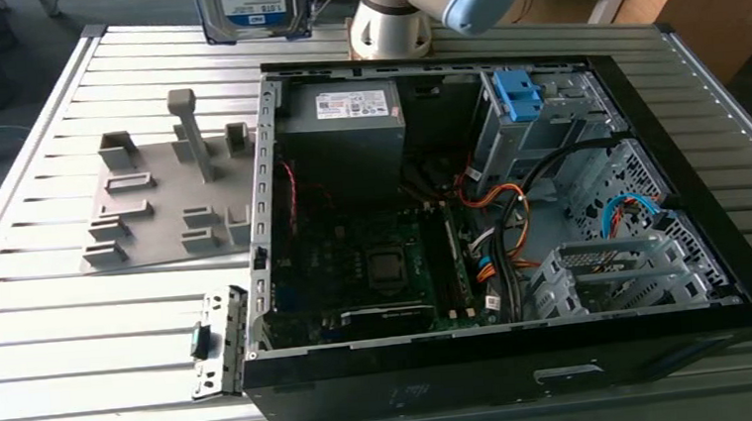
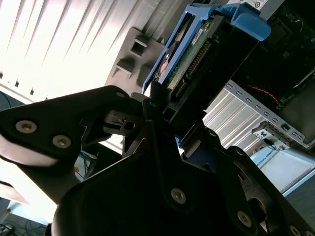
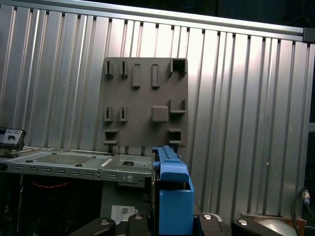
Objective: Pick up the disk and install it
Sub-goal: 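Pick up the disk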
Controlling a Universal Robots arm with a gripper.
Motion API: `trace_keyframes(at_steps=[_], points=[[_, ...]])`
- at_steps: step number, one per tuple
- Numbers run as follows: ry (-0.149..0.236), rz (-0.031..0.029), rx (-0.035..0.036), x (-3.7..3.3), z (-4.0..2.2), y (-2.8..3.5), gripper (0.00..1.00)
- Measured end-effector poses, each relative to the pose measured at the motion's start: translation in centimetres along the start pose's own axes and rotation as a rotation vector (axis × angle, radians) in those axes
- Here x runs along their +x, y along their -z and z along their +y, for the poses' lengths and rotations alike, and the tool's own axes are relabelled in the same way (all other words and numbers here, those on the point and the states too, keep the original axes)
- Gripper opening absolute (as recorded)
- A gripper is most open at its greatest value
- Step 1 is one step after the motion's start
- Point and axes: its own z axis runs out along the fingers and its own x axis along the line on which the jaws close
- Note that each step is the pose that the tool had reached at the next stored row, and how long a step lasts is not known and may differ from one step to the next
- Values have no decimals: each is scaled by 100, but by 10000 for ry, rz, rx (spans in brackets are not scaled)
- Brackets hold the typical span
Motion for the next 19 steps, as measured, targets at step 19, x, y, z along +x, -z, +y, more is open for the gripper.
trace_keyframes(at_steps=[19], points=[[-1,0,-1,58,-251,7,36]])
